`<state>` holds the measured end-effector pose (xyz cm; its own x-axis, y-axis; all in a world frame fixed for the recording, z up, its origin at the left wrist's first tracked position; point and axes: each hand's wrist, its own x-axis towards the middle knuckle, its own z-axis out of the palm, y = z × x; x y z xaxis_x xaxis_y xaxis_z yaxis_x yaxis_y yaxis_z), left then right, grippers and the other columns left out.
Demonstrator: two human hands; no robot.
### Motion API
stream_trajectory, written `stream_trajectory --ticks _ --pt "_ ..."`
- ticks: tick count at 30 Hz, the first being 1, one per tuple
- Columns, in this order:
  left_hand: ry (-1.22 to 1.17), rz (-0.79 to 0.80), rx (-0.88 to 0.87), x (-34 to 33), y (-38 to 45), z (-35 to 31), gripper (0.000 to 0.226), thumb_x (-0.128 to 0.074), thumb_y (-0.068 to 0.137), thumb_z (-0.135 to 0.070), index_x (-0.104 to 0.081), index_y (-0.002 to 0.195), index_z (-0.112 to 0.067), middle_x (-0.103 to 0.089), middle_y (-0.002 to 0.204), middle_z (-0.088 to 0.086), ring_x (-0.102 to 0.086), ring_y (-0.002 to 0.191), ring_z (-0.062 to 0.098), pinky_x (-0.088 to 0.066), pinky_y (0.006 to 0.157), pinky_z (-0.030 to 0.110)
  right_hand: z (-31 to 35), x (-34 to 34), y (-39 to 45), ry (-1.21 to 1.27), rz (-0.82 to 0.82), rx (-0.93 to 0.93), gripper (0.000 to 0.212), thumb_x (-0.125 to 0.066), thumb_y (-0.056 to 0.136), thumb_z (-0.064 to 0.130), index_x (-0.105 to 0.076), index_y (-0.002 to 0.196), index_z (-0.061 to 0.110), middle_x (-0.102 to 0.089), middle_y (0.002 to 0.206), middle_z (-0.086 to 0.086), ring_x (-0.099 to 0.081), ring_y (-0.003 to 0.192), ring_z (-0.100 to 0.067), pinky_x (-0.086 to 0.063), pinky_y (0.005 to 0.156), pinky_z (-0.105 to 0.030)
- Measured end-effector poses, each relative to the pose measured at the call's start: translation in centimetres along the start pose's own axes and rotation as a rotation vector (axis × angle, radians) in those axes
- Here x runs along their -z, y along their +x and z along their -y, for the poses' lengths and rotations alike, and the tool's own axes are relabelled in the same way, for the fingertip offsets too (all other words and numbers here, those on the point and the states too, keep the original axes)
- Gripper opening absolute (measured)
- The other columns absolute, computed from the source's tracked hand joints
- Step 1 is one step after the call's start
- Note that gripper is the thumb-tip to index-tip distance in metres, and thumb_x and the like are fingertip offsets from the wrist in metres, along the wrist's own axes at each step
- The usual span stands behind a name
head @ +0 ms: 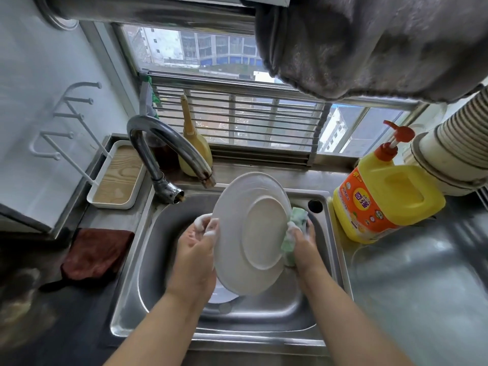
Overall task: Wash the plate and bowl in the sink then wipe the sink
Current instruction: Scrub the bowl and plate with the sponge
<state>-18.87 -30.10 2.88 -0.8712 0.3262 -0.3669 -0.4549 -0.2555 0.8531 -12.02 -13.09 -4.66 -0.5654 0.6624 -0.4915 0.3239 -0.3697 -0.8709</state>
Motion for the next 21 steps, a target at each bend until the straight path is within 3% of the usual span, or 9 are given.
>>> stream_trajectory --ticks 4,6,10,12,14,16,18,21 --pt "0.012 0.225 0.160 1.7 -0.1 0.4 0.005 -0.057 0.089 -0.011 -0.060 0.093 -0.011 -0.068 0.082 0.004 -0.061 0.077 0.015 -0.054 0.065 0.024 0.5 2.0 -0.3 -0.164 0.055 0.142 0.069 -0.059 0.074 0.038 -0.033 0.137 0.039 -0.049 0.134 -0.002 -0.053 0.118 -0.021 -0.041 0.104 -0.049" --pt "0.127 0.349 0.286 2.3 0.9 -0.2 0.017 -0.062 0.084 -0.018 -0.063 0.099 -0.011 -0.070 0.090 0.008 -0.065 0.082 0.020 -0.056 0.070 0.029 2.5 2.9 -0.1 -0.299 0.147 0.284 0.069 -0.058 0.074 0.036 -0.034 0.138 0.039 -0.046 0.135 0.001 -0.050 0.119 -0.018 -0.043 0.102 -0.041" --pt "0.274 0.448 0.320 0.9 3.7 -2.4 0.018 -0.051 0.093 -0.023 -0.068 0.093 -0.016 -0.066 0.081 0.006 -0.063 0.065 0.015 -0.053 0.059 0.027 6.5 2.7 -0.7 -0.726 0.352 0.553 0.061 -0.061 0.087 0.031 -0.029 0.131 0.057 -0.035 0.141 0.000 -0.037 0.120 -0.017 -0.036 0.103 -0.038" --pt "0.296 0.467 0.245 0.3 4.5 -2.7 0.026 -0.047 0.099 -0.020 -0.069 0.089 -0.013 -0.061 0.078 0.009 -0.058 0.062 0.015 -0.048 0.057 0.027 7.5 2.1 -1.1 -0.842 0.318 0.552 0.056 -0.053 0.093 0.038 -0.022 0.136 0.057 -0.029 0.145 -0.001 -0.032 0.123 -0.020 -0.029 0.101 -0.035" --pt "0.329 0.461 0.182 -0.2 4.1 -2.1 0.024 -0.048 0.098 -0.020 -0.066 0.097 -0.004 -0.061 0.084 0.014 -0.056 0.067 0.019 -0.046 0.060 0.030 7.8 0.5 -2.3 -0.928 0.154 0.566 0.051 -0.040 0.093 0.052 -0.018 0.139 0.054 -0.025 0.149 0.000 -0.027 0.129 -0.022 -0.027 0.102 -0.035" --pt "0.263 0.449 0.143 -0.8 3.0 -0.9 0.020 -0.048 0.097 -0.013 -0.065 0.098 -0.003 -0.066 0.083 0.013 -0.062 0.069 0.020 -0.051 0.059 0.026 7.0 -1.9 -4.2 -1.078 0.092 0.768 0.054 -0.033 0.085 0.061 -0.016 0.136 0.054 -0.023 0.149 0.000 -0.025 0.131 -0.024 -0.026 0.108 -0.038" --pt "0.160 0.406 0.133 -1.0 2.2 0.0 0.017 -0.049 0.095 -0.010 -0.066 0.098 -0.005 -0.068 0.083 0.012 -0.065 0.068 0.018 -0.053 0.058 0.024 6.4 -2.8 -4.2 -1.105 0.118 0.903 0.055 -0.039 0.084 0.061 -0.020 0.135 0.052 -0.029 0.146 -0.001 -0.031 0.129 -0.025 -0.026 0.108 -0.039" --pt "0.147 0.344 0.118 -0.7 1.6 0.5 0.015 -0.052 0.095 -0.016 -0.064 0.089 -0.008 -0.062 0.076 0.009 -0.057 0.062 0.015 -0.049 0.054 0.023 7.0 -1.3 -0.9 -0.810 0.082 0.492 0.050 -0.044 0.093 0.048 -0.026 0.139 0.045 -0.033 0.144 -0.010 -0.038 0.127 -0.030 -0.034 0.104 -0.043"
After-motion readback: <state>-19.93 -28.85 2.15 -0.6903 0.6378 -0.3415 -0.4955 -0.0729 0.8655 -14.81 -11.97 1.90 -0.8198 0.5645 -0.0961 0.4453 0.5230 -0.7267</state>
